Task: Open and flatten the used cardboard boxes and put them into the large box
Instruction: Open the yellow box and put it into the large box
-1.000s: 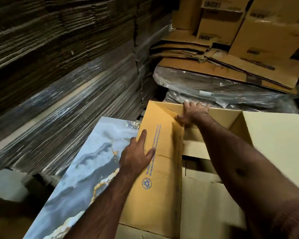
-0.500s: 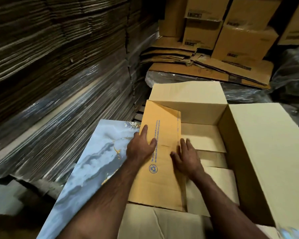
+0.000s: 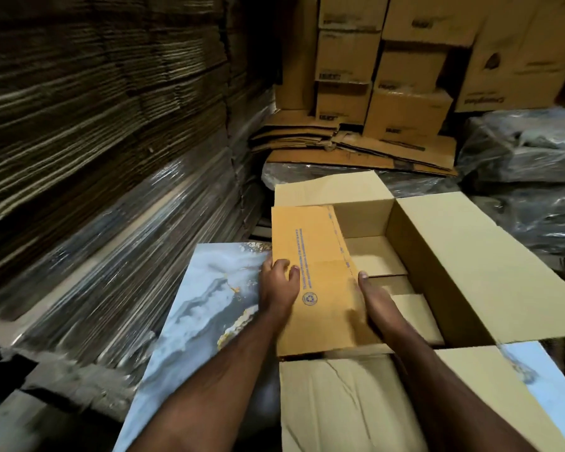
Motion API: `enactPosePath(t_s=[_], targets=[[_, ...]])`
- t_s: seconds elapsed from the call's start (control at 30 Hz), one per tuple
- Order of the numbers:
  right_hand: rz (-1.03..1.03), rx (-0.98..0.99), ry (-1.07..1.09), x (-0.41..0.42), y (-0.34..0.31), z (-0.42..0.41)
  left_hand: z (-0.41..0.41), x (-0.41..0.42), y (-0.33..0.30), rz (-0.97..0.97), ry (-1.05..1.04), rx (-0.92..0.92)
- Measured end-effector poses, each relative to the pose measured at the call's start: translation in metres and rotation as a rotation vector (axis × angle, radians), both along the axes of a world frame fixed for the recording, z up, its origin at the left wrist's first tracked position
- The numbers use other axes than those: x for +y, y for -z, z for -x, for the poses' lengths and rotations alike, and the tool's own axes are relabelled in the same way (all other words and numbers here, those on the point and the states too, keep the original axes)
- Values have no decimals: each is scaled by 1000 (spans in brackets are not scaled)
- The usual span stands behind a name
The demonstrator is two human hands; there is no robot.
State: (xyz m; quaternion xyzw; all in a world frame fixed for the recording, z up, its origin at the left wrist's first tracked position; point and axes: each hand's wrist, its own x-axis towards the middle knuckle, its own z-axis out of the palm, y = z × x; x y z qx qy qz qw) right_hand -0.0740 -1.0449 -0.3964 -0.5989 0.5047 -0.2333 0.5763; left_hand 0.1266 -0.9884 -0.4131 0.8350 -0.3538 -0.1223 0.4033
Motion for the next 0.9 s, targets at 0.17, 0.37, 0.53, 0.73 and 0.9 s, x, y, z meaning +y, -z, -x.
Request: enactPosePath(t_s=[0.17,0.37,0.53,0.73,0.9], targets=[[-176,-545,-151,29,-51,-19,-15,8,-79,123,113,154],[-20,-297,-566,85,-70,-76,-36,20,-159,14,270,53],[124,40,-724,96,-61,-76,-74,77,-152,-585,79,-485],[407,243,-427,72,-31,-41,-71,93,-103,-981,32,-514],[483,450,-346,50,-11,-3,-41,77,-43,-799,23,35]])
